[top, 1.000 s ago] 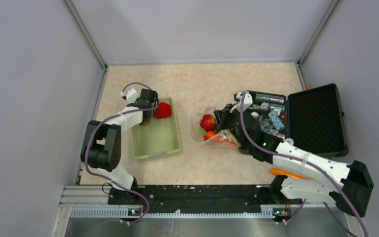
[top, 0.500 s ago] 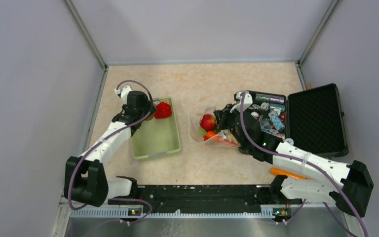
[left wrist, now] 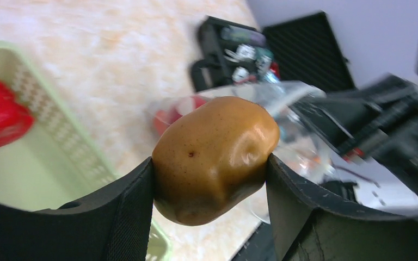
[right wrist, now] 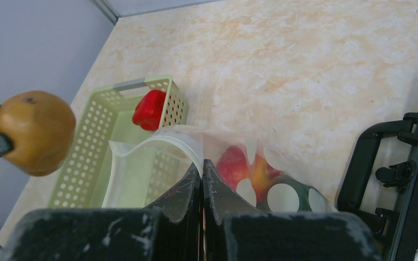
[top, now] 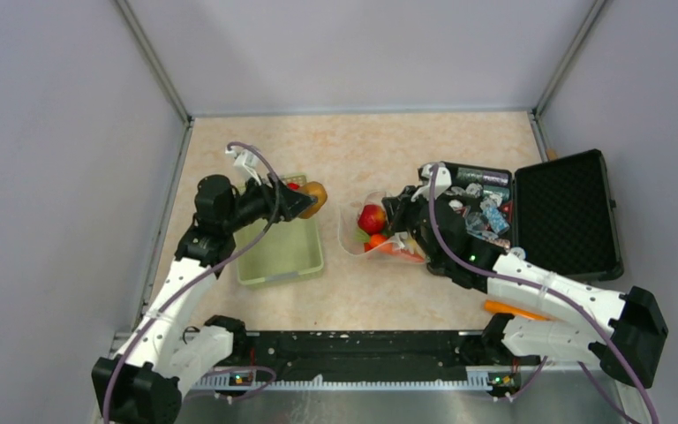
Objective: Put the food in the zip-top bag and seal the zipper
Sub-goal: Place the fake vegetable in the zipper food storage bag.
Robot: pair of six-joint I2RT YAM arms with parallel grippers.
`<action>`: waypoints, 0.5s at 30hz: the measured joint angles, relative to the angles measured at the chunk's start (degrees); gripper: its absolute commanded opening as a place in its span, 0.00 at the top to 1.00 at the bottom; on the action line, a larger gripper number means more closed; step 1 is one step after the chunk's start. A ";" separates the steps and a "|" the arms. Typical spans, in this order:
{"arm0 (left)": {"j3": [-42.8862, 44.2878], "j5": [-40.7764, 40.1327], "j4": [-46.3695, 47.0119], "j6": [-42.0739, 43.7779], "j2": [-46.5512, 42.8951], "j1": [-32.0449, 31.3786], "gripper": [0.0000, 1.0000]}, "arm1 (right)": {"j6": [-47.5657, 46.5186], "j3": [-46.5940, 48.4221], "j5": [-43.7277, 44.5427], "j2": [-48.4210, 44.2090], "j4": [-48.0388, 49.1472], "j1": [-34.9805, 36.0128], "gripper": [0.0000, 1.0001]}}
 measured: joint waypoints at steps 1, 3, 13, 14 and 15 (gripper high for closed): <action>0.00 2.67 0.24 -0.15 -0.83 0.00 0.81 | 0.02 0.00 0.00 0.09 0.02 0.00 1.00; -0.09 7.50 1.70 -0.94 -2.10 0.00 0.81 | 0.02 0.00 -0.02 0.39 0.44 0.00 1.00; -0.11 23.34 6.23 -3.15 -0.83 -5.57 0.77 | 0.48 0.02 -1.09 3.28 1.64 0.00 1.00; -0.11 23.61 6.38 -3.15 -0.35 -6.64 0.77 | 0.48 0.02 -1.11 3.30 1.64 0.00 1.00; -0.09 23.58 6.45 -3.15 0.22 -7.96 0.78 | 0.50 0.02 -1.14 3.30 1.64 0.00 1.00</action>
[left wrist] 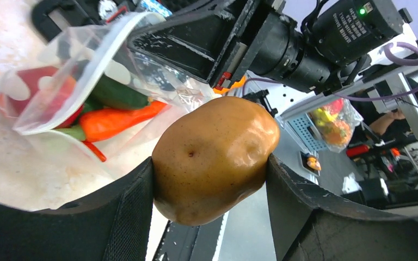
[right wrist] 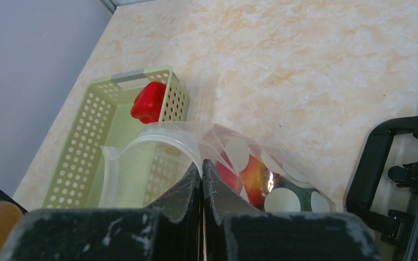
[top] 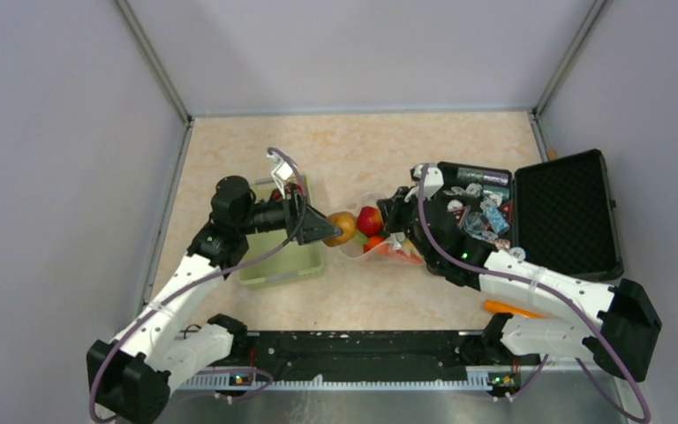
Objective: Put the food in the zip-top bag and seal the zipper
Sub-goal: Place the fake vegetable in the zipper food storage bag.
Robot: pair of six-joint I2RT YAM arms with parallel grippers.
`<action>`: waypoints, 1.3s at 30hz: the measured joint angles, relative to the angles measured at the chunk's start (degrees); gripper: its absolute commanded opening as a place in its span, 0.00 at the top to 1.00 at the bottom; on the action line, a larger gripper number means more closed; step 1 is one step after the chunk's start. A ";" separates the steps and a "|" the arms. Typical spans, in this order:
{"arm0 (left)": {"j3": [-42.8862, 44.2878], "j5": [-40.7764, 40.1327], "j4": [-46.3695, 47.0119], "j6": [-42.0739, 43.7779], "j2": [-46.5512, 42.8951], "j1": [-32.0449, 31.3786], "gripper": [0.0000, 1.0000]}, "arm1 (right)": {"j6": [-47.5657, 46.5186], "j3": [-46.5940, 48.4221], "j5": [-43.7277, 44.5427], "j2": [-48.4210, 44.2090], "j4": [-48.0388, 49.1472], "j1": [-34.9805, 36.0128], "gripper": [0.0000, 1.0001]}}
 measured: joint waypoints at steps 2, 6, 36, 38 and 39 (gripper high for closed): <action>0.13 -0.96 -0.07 0.11 1.20 -2.38 0.78 | 0.02 0.00 0.00 0.00 0.00 0.00 1.00; 0.46 -5.29 -0.20 0.24 3.69 -6.03 0.78 | 0.28 0.00 -0.42 -0.02 0.00 0.00 1.00; 12.63 -38.82 -18.91 2.27 17.35 -18.27 0.32 | 0.55 0.00 -2.45 -2.54 -0.02 0.00 1.00; 12.81 -38.93 -19.17 2.51 17.33 -18.60 0.30 | 0.57 0.00 -2.40 -2.73 -0.02 0.00 1.00; 12.85 -38.93 -19.26 2.64 17.27 -18.73 0.28 | 0.57 0.00 -2.40 -2.78 -0.04 0.00 1.00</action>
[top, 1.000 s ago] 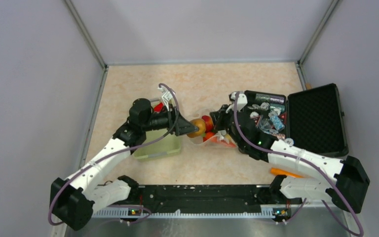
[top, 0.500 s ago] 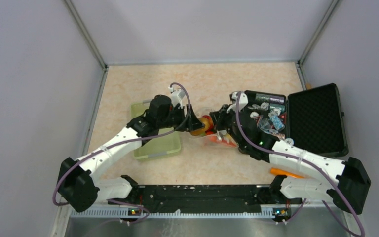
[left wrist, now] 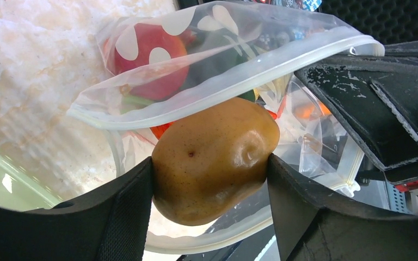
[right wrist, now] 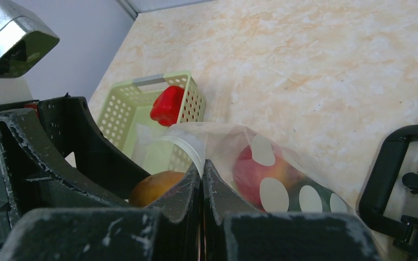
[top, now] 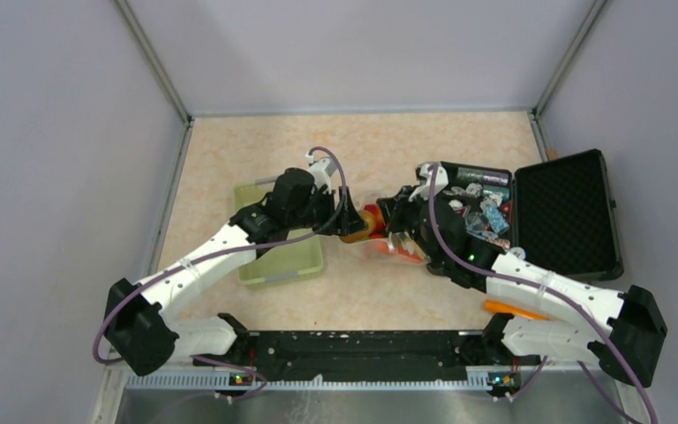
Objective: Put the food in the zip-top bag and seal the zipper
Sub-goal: Place the fake vegetable in the zipper food storage bag, then pick up the fake fruit from the bin.
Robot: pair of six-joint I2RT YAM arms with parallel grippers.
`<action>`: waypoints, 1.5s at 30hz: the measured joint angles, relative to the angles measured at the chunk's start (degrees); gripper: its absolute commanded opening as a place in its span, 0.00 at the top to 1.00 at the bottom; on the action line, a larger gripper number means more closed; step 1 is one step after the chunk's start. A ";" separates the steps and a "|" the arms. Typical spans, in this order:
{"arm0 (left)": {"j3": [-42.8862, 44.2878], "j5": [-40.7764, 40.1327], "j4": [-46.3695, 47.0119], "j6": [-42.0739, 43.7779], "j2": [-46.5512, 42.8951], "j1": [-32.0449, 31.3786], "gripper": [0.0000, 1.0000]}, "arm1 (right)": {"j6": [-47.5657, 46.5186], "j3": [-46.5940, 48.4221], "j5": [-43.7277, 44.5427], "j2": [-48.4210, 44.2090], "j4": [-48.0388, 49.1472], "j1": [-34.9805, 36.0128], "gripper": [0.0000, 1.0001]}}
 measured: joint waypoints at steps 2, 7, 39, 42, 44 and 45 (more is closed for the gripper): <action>0.07 -0.02 -0.42 0.26 -0.26 -0.11 0.27 | 0.00 0.00 0.00 -0.02 0.00 0.00 1.00; 0.98 -0.02 -1.22 0.37 -0.92 -0.33 0.20 | 0.00 0.00 0.04 -0.13 0.00 0.00 1.00; -0.11 -31.32 -9.94 0.68 -14.23 9.11 0.01 | -1.86 -5.77 2.03 -6.93 4.83 0.00 1.00; -2.56 -30.38 -10.64 1.97 -10.21 14.40 0.01 | -1.38 -5.75 2.54 -6.21 4.52 0.00 1.00; -4.17 -29.77 -11.30 2.89 -9.16 16.41 0.01 | -0.96 -5.57 2.75 -6.16 4.07 0.00 1.00; -4.37 -29.20 -11.74 3.48 -8.37 17.68 0.01 | -0.63 -5.44 2.91 -6.16 3.85 0.00 1.00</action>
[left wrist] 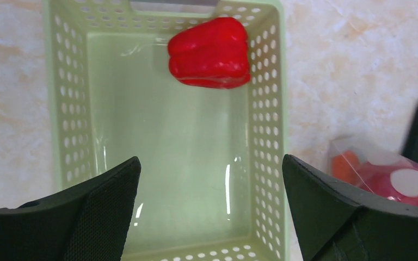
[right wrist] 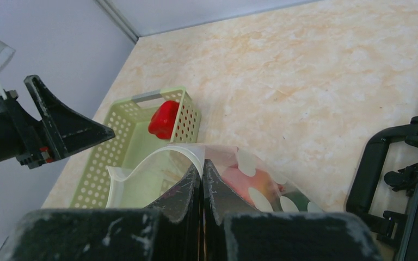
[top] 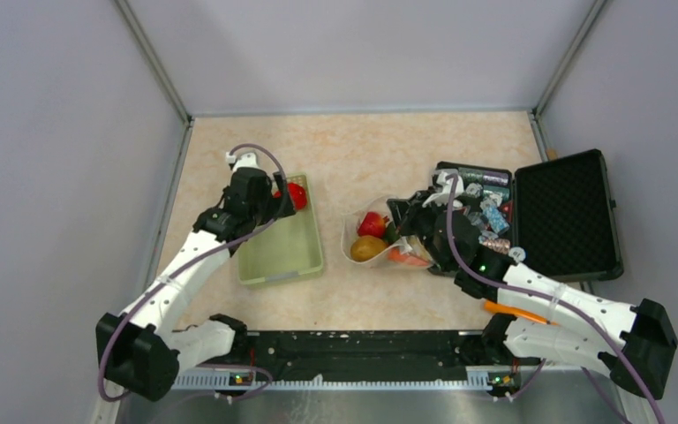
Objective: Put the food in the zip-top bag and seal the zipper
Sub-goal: Pick up the fake fruit from the bin.
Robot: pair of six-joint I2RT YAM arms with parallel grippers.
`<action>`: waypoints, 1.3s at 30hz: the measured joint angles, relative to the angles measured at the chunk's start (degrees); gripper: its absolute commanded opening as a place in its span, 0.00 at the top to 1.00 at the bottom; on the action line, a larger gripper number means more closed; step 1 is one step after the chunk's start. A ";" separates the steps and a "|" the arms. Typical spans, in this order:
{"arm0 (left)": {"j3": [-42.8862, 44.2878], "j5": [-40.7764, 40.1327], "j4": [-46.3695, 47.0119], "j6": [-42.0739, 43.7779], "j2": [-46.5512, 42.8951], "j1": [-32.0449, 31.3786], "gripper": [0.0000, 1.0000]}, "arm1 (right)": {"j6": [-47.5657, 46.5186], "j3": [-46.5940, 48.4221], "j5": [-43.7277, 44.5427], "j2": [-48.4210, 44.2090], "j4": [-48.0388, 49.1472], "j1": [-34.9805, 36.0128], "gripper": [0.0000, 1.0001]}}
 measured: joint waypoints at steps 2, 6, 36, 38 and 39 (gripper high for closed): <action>0.31 1.05 0.09 0.85 1.86 2.03 0.01 | 0.35 0.00 0.26 0.00 -0.35 0.00 1.00; 2.51 2.71 0.31 1.92 7.74 5.60 0.01 | 1.07 0.00 0.31 0.09 -0.61 0.00 1.00; 7.58 11.45 12.85 -1.51 28.68 10.88 0.01 | 3.08 1.09 0.70 0.09 -3.39 0.00 1.00; 7.65 11.80 13.33 -1.81 30.95 10.88 0.01 | 3.23 1.07 0.66 0.09 -3.41 0.00 1.00; 7.63 12.04 13.35 -1.95 31.76 10.88 0.02 | 3.26 1.07 0.66 0.09 -3.41 0.00 1.00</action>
